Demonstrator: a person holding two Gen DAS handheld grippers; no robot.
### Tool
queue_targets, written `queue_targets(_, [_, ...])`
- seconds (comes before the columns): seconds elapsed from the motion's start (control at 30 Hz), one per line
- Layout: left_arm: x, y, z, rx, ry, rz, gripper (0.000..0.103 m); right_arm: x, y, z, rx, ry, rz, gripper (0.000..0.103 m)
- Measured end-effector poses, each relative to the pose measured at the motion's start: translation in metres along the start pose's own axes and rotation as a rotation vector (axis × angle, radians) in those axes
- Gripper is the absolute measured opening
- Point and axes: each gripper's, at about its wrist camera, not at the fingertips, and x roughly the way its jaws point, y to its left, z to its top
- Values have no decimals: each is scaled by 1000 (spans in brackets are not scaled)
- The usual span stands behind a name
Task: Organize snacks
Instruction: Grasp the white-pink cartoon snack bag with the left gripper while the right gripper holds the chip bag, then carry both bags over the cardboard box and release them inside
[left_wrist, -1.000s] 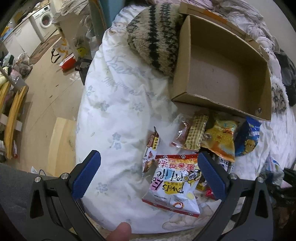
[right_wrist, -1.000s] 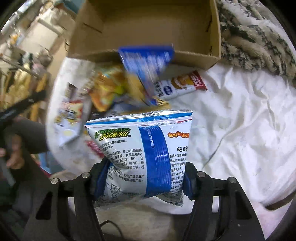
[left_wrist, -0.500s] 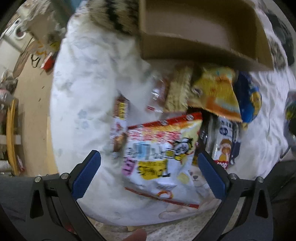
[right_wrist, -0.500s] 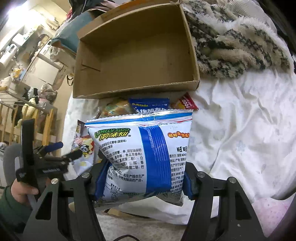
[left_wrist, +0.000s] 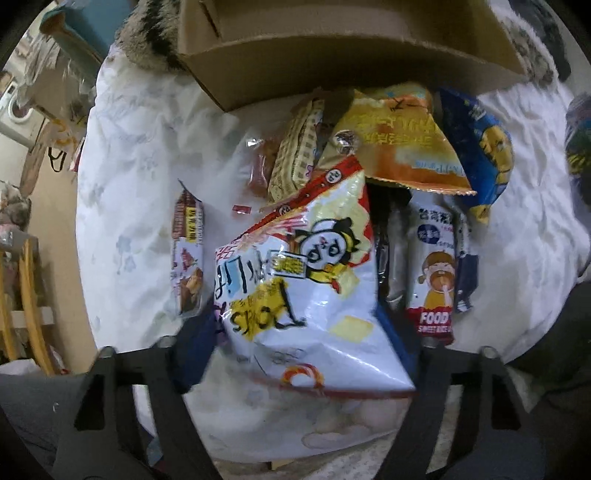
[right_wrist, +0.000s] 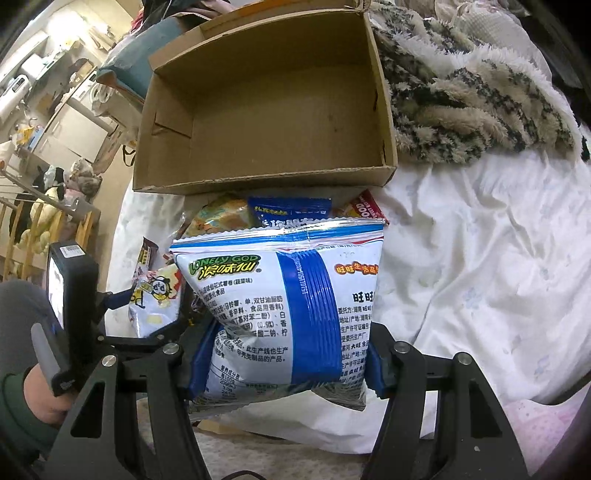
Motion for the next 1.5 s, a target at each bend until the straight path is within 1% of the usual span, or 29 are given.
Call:
queue_targets(0.1, [-16,2,-10,-19,-20,-43,60,-1,0,0,-3,-7,8,67])
queue_targets(0.17, [-31,5,-15,-29,-45,-47,59,-1,1,0,-5,-11,15,67])
queue_targets(0.2, [-42,7,-18,-50,-56,-53,59,-2,1,0,-5,-13,20,67])
queue_targets(0.23, [-48,4,-16,-54,-67,-55,59,-4,1,-1,-5,-16,27,67])
queue_targets(0.33, [-85,3,-14,-25,-175,8,59,-8,3,0,-11,-31,53,67])
queue_targets(0.37, [-93,4,-14,-22,-200,14,59,-9,4,0,-17,-39,59,67])
queue_targets(0.43, [-107,7,-6,-13,-244,36,59,-15,9,1,-40,-68,67,67])
queue_targets(0.53, [-116,14,12,-14,-282,51,59,-28,17,3,-73,-128,89,67])
queue_targets(0.63, [-119,26,30,-21,-304,55,59,-36,19,6,-81,-170,95,67])
queue_targets(0.87, [-122,27,61,-11,-341,51,59,-45,18,20,-49,-230,93,67])
queue_targets(1.07, [-124,23,96,29,-381,76,59,-47,18,50,-38,-286,76,67])
queue_targets(1.17, [-119,22,115,31,-391,73,59,-42,14,69,-28,-314,63,67])
queue_targets(1.23, [-116,21,125,32,-396,73,59,-38,11,80,-20,-325,56,67])
queue_targets(1.37, [-105,16,144,48,-420,99,59,-27,4,98,-6,-321,42,67])
queue_targets(1.4, [-102,15,147,46,-418,90,59,-23,3,104,-4,-318,38,67])
queue_targets(1.47, [-94,17,153,38,-404,42,59,-15,1,111,-8,-317,33,67])
queue_targets(1.5, [-91,17,155,38,-402,33,59,-11,0,115,-10,-315,31,67])
